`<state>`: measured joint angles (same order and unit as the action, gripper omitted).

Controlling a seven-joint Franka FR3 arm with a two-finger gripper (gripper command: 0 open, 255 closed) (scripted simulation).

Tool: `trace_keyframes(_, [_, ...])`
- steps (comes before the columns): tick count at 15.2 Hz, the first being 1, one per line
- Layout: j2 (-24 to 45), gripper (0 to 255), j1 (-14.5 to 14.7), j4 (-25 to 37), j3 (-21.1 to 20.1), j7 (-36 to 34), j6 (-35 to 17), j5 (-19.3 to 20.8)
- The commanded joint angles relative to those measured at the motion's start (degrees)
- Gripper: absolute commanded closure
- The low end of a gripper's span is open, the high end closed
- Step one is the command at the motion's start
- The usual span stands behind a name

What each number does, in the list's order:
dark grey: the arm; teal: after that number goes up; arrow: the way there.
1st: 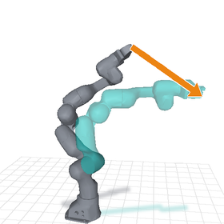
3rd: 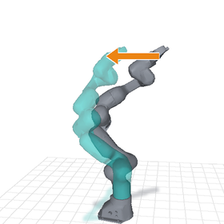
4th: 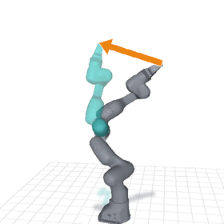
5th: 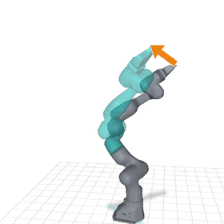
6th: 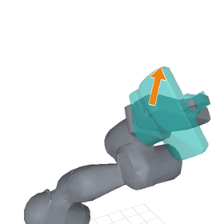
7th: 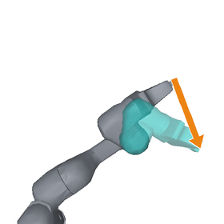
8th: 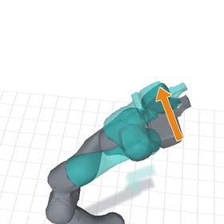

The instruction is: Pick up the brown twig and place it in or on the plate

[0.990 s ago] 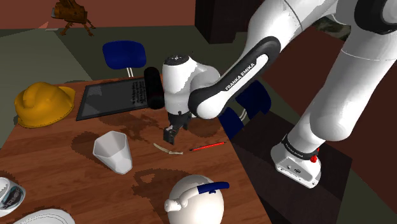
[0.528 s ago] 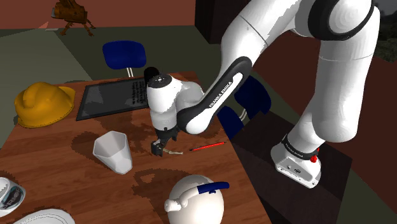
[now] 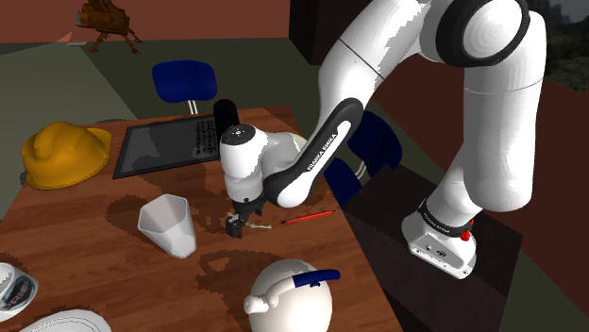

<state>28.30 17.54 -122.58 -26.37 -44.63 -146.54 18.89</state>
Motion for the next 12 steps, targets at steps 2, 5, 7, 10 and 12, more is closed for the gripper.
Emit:
trace_keyframes(2, [0.1,0,0.1,0.0,0.1,-0.1,-0.1,0.1])
trace_keyframes(5, [0.1,0,0.1,0.0,0.1,-0.1,-0.1,0.1])
trace_keyframes(7, [0.1,255,0.1,0.0,0.1,-0.1,-0.1,0.1])
trace_keyframes(10, [0.2,255,0.0,0.1,0.1,0.0,0.0,0.1])
trace_keyframes(12, [0.1,255,0.1,0.0,0.1,-0.1,-0.2,0.1])
